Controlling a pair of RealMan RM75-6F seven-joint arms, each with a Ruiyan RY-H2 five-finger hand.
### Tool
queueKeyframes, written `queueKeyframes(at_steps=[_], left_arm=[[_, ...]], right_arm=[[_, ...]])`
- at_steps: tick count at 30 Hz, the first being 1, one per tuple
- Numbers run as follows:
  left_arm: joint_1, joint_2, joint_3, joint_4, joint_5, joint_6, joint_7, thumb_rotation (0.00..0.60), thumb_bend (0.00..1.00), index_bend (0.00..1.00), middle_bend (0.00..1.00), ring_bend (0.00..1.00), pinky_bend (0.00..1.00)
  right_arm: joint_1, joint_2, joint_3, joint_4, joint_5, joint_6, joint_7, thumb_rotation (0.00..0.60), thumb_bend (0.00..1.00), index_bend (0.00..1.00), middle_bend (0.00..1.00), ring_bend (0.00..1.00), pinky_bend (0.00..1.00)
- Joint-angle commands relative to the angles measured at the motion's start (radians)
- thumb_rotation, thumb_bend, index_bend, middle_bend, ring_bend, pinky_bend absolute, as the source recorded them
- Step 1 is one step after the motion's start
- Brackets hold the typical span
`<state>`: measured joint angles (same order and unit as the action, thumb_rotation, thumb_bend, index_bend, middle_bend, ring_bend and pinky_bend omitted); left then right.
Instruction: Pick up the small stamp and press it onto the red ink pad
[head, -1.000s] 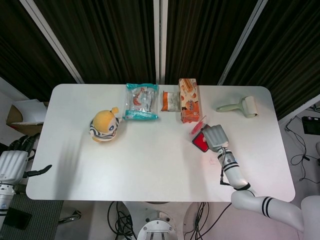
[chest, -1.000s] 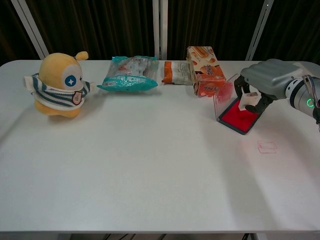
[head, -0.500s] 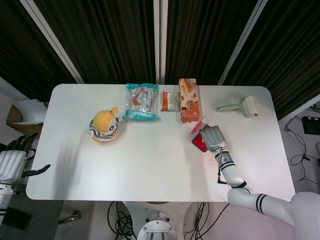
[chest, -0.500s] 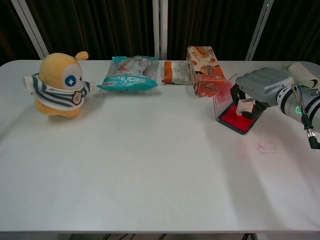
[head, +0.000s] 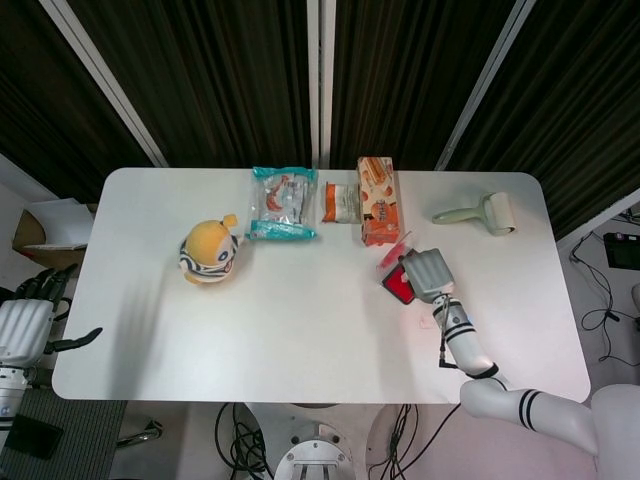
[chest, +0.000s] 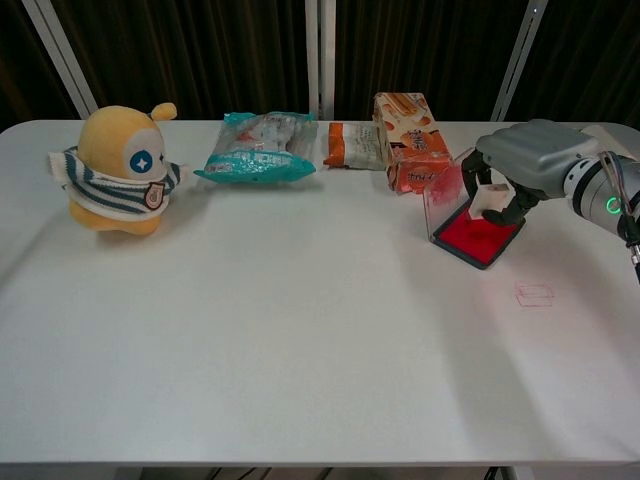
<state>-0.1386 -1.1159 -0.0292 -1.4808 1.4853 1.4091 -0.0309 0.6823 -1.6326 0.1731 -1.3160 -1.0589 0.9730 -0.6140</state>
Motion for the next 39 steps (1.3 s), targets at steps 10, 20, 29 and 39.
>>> queueKeyframes(at_steps=[10,20,29,39], left_arm=[[-0.003,-0.002,0.001,-0.018,0.006,0.0,0.021,0.348,0.1,0.05,0.17,0.12,0.2],[-0.003,-0.006,0.003,-0.013,0.007,0.001,0.018,0.347,0.1,0.05,0.17,0.12,0.2],[0.001,-0.006,0.005,-0.005,0.006,0.004,0.008,0.348,0.1,0.05,0.17,0.12,0.2],[0.001,-0.008,0.005,0.004,0.004,0.0,0.0,0.349,0.1,0.05,0.17,0.12,0.2]], right_arm=[[-0.114,0.158,-0.118,-0.25,-0.081,0.139,-0.05,0.6,0.32,0.62,0.56,0.73,0.93],[-0.197,0.089,-0.179,-0.181,-0.123,0.207,-0.011,0.6,0.32,0.62,0.56,0.73,0.93],[-0.214,0.062,-0.181,-0.15,-0.13,0.189,0.002,0.6,0.31,0.59,0.56,0.73,0.93],[-0.217,0.041,-0.166,-0.124,-0.132,0.173,0.0,0.6,0.3,0.55,0.54,0.73,0.93]])
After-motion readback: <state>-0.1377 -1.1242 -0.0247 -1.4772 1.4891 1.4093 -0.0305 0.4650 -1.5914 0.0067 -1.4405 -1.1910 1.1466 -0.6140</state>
